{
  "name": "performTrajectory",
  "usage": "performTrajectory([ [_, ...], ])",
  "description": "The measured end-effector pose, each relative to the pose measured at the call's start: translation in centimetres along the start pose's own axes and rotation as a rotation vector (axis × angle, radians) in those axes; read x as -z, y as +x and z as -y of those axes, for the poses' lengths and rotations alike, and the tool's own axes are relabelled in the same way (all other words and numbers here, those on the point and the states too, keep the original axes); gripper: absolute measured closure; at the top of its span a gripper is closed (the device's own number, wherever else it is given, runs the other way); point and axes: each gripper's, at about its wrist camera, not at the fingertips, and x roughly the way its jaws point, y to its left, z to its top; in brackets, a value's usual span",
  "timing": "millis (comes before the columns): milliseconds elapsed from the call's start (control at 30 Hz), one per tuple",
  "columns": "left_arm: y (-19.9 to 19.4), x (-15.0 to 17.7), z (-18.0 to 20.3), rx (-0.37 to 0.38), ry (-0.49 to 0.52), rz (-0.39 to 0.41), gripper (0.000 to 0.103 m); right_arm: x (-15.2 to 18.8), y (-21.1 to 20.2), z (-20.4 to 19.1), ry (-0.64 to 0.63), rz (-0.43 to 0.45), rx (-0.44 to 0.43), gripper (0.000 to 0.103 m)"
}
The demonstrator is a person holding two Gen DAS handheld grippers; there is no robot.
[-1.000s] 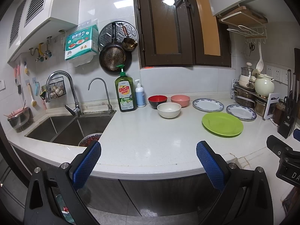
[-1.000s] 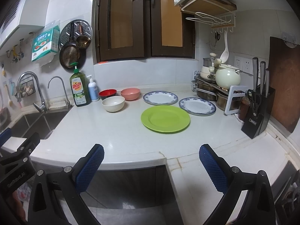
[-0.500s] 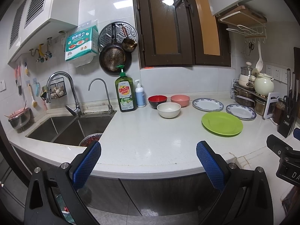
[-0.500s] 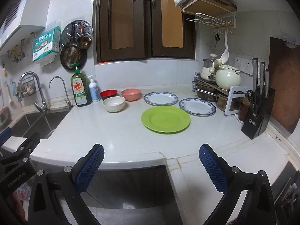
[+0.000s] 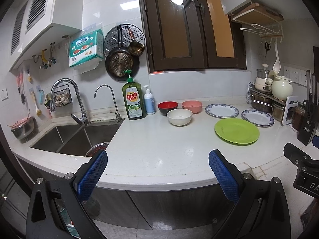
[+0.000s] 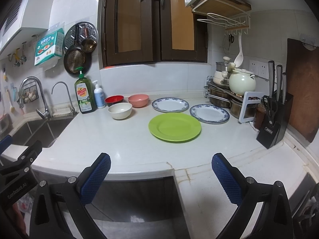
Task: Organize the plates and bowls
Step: 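Move both tools forward to the rim of the lime-green plate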
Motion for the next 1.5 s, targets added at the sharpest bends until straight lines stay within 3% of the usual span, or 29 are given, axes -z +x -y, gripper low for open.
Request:
performTrajectory([
  [200, 1.0, -0.7, 1.3, 0.005, 0.004, -0.014, 0.000, -0.4, 1.9, 1.6, 0.028, -0.027, -0.022, 0.001],
  [467, 5.3, -3.2, 2.7, 0.098, 0.046, -0.049, 0.000, -1.8, 5.0, 2.7, 0.077, -0.060, 0.000, 0.001],
  [1067, 20.7, -8.0, 5.9, 0.359, 0.198, -0.120, 0.002, -5.2, 15.7, 1.8, 0.251, -0.127, 0.245, 0.001],
  [1367, 27.4, -9.4, 11.9, 0.369, 0.207, -0.145, 0.008, -7.2, 22.8, 5.5, 0.224, -0.150, 0.275, 0.004],
  [1500, 30.6, -9.4, 14.7, 0.360, 0.223, -0.206, 0.014, -7.6, 26.6, 7.6, 0.225, -0.188, 0.266, 0.009],
])
